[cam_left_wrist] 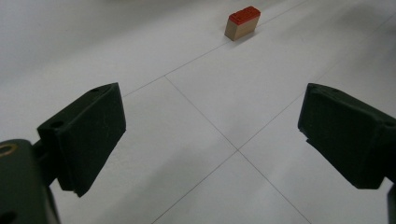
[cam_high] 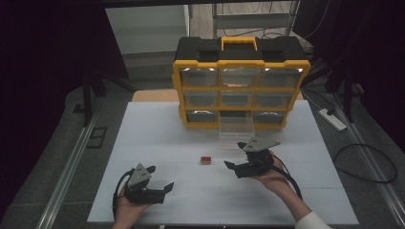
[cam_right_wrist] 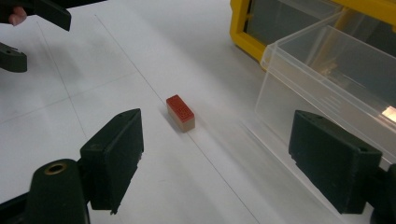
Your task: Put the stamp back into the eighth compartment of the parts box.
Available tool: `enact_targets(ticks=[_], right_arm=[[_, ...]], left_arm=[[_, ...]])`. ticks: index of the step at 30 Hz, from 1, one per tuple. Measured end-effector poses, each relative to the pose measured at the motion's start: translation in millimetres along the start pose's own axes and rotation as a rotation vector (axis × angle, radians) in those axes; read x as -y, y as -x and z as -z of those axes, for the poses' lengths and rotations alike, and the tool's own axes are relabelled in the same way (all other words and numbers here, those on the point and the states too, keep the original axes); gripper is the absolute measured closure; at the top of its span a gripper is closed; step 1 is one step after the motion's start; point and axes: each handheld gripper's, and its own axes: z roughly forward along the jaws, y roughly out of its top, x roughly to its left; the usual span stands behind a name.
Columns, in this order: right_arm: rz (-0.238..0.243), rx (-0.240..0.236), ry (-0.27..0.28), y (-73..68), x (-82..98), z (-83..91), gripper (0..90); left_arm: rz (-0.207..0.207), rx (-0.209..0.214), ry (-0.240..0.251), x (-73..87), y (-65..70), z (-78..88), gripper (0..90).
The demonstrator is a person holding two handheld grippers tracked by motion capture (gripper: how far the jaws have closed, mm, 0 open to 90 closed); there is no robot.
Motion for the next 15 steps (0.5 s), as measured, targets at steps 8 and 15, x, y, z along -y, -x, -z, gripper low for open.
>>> enact_targets(ticks=[8, 15], right_arm=[[0.015, -0.022, -0.009, -6.3, -5.3, -9.2, 18.8], [0.024, -0.032, -0.011, -8.4, -10.2, -16.9, 18.8]], left_arm=[[-0.005, 0.002, 0.001, -0.2, 0.3, 0.3, 7.7], [-0.003, 0.002, 0.0, -0.2, 0.6, -0.3, 7.7]])
